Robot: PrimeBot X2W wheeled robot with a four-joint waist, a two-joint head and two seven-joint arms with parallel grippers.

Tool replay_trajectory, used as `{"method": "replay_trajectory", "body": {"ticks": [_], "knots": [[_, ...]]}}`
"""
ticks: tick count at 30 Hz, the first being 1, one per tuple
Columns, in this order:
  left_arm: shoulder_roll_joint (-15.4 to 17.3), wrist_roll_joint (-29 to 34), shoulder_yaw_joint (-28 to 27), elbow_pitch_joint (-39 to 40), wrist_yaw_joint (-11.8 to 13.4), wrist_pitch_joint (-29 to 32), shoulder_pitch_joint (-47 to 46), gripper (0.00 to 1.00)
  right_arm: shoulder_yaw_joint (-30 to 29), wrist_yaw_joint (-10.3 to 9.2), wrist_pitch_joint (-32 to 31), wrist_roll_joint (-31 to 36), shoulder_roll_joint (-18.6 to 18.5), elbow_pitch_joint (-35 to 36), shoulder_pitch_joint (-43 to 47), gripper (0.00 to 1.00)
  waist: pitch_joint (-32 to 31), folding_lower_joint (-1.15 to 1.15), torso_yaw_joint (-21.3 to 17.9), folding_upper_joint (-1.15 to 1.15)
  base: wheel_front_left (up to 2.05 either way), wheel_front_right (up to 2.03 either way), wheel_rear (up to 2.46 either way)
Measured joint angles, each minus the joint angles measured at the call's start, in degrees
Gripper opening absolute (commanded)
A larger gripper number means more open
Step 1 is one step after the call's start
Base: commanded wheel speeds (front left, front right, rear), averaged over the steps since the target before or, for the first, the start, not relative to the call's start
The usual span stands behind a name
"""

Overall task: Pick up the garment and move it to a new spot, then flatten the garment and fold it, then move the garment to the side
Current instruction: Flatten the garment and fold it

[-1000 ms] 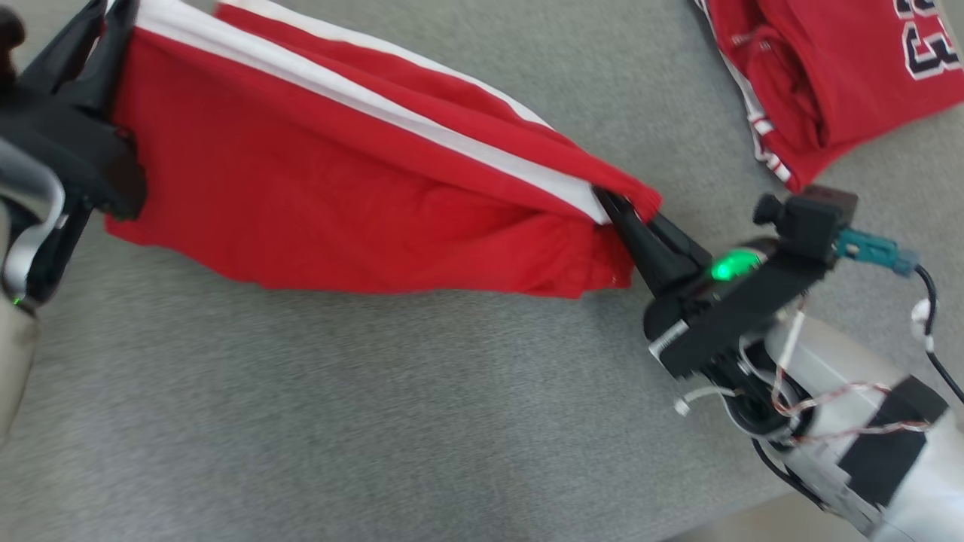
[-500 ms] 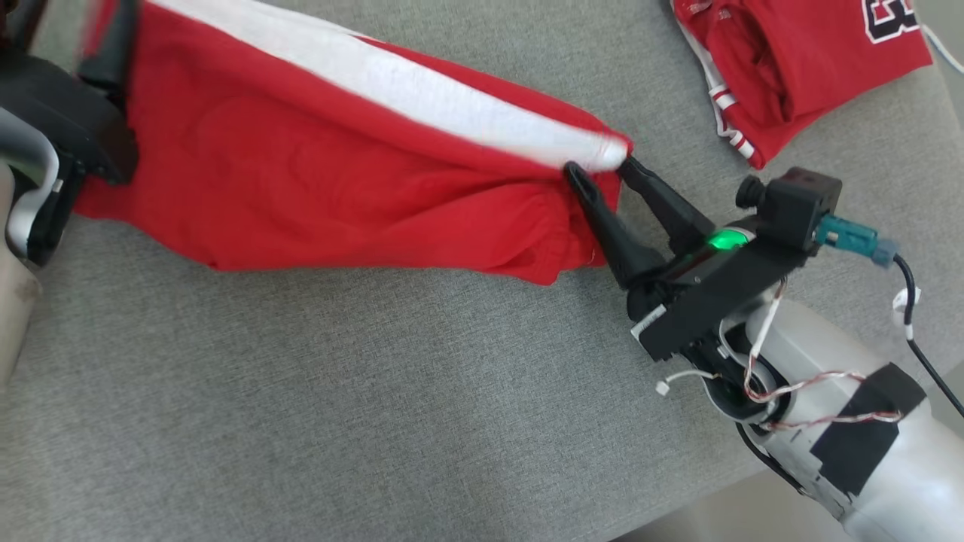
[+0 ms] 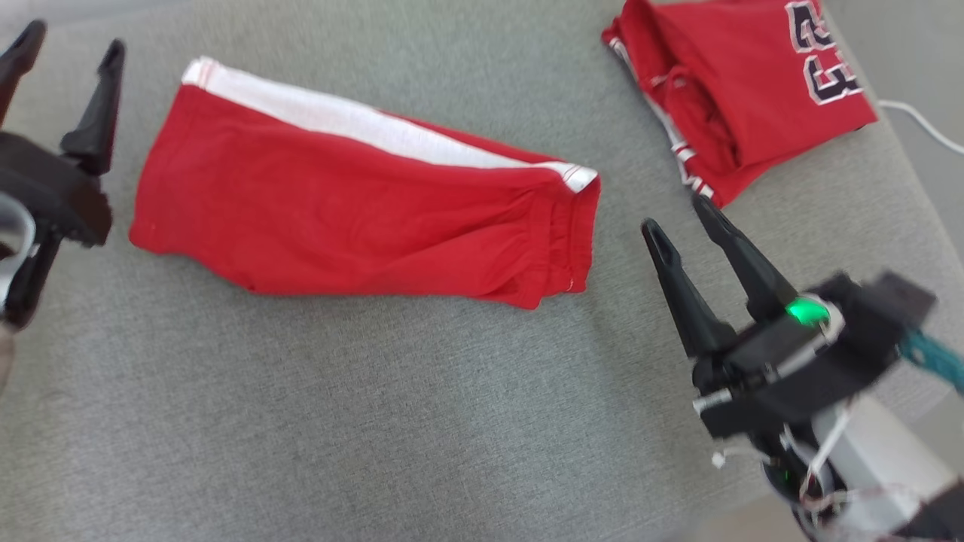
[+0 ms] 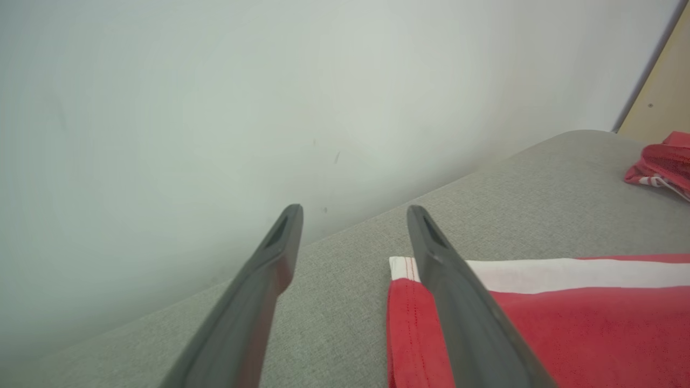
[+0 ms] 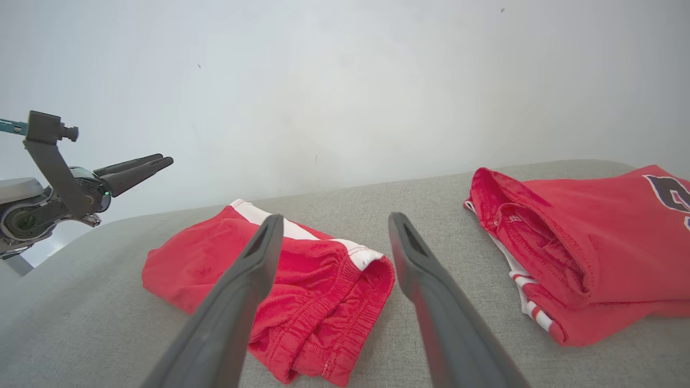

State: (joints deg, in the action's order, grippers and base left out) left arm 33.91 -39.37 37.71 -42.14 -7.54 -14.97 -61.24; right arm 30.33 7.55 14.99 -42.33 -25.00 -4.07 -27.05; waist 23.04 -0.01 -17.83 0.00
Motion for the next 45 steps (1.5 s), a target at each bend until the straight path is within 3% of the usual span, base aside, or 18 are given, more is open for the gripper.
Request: {"method": "replay_trajectory", "body": {"ticks": [6,11,22,34,35,36,45], "knots": [[1.82,0.09,0.81,0.40,-0.01,-0.09,3.08,1.00,-8.01,0.01,0.09,8.66,6.33,7.91,10.28,1.00,-3.08,0.00,-0.22,0.00,0.00,0.00,0.00],[3.03,-2.70,5.26,1.43,0.00,2.88,4.15,1.00,-10.35,0.01,0.11,11.96,10.27,10.28,16.29,1.00,-4.22,-0.01,-0.77,-0.01,0.00,0.00,0.00],[8.99,-13.22,15.27,5.12,0.01,18.93,4.07,1.00,-9.34,0.00,0.12,13.11,13.08,10.01,15.05,1.00,-1.85,0.01,-3.43,0.00,0.00,0.00,0.00],[10.92,-21.60,19.14,6.21,0.05,26.16,2.30,1.00,-9.40,0.00,0.11,13.11,14.23,8.35,13.73,1.00,-0.30,0.01,-5.15,0.00,0.00,0.00,0.00],[10.91,-21.95,19.42,6.34,0.05,26.76,2.11,0.10,-9.39,0.00,0.12,13.11,14.22,8.24,13.68,1.00,-0.32,0.01,-5.04,0.00,0.00,0.00,0.00],[10.89,-22.53,19.76,6.54,0.05,27.39,1.94,0.00,-9.39,0.00,0.12,13.11,14.24,8.12,13.57,1.00,-0.35,0.01,-4.93,0.00,0.00,0.00,0.00],[8.62,-23.62,20.57,6.35,0.00,21.80,1.48,0.00,-10.23,0.00,0.11,13.08,14.41,6.78,13.17,1.00,-1.52,0.02,-2.92,0.00,0.00,0.00,0.00]]}}
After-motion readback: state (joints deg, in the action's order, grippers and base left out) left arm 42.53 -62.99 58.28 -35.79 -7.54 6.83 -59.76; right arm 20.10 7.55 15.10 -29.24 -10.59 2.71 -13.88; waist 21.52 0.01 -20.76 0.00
